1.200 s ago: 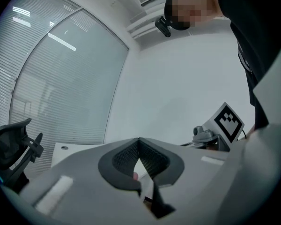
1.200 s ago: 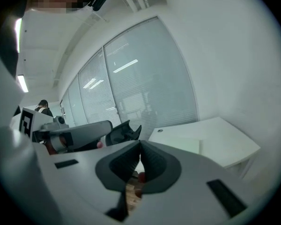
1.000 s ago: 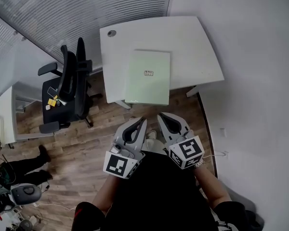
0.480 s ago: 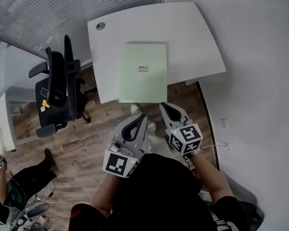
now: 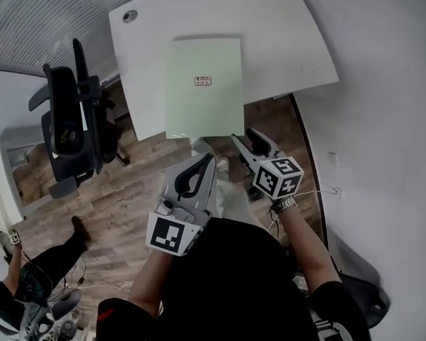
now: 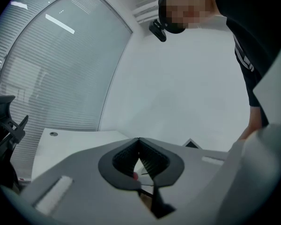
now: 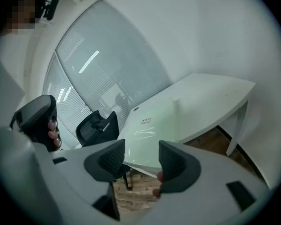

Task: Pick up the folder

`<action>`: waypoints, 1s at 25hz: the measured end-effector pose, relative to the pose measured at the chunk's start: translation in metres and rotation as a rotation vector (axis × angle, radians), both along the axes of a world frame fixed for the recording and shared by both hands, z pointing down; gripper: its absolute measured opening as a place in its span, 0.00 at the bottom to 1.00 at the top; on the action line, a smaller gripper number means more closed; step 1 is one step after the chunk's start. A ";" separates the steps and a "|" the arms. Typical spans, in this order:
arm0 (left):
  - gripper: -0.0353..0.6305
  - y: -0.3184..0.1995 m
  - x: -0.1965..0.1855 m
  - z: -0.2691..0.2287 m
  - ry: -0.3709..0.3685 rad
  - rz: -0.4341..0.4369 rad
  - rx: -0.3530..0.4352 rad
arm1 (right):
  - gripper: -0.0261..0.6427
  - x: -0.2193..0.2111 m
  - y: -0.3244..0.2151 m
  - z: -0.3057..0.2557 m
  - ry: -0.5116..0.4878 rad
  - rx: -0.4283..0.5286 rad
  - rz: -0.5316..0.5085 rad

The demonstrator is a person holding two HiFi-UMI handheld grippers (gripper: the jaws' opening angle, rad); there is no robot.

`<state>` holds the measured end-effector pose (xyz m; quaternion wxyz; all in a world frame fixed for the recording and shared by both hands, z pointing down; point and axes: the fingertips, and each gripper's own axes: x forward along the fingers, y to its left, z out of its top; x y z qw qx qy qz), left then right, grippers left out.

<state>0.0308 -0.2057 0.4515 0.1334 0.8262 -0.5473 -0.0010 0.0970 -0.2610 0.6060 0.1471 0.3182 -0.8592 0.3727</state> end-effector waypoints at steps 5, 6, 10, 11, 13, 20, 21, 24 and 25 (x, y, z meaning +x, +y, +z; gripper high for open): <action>0.06 -0.006 0.007 0.017 0.011 0.038 -0.099 | 0.41 0.007 -0.009 0.031 -0.026 -0.086 0.033; 0.06 -0.008 0.008 0.019 0.011 0.044 -0.104 | 0.42 0.009 -0.011 0.037 -0.029 -0.103 0.036; 0.06 -0.017 0.009 0.022 0.012 0.056 -0.109 | 0.45 0.011 -0.016 0.061 -0.078 -0.196 0.057; 0.06 -0.019 0.008 0.023 0.012 0.059 -0.111 | 0.46 0.010 -0.018 0.066 -0.094 -0.216 0.063; 0.06 -0.023 0.008 0.026 0.013 0.067 -0.115 | 0.48 0.010 -0.021 0.076 -0.119 -0.248 0.065; 0.06 -0.036 0.004 0.037 0.012 0.085 -0.145 | 0.50 -0.002 -0.024 0.097 -0.195 -0.342 -0.035; 0.06 -0.038 0.003 0.038 0.013 0.084 -0.150 | 0.50 -0.003 -0.025 0.099 -0.200 -0.351 -0.053; 0.06 -0.045 -0.002 0.044 0.014 0.087 -0.169 | 0.50 -0.009 -0.027 0.107 -0.221 -0.383 -0.099; 0.06 -0.047 -0.004 0.046 0.013 0.089 -0.174 | 0.51 -0.011 -0.027 0.108 -0.234 -0.395 -0.114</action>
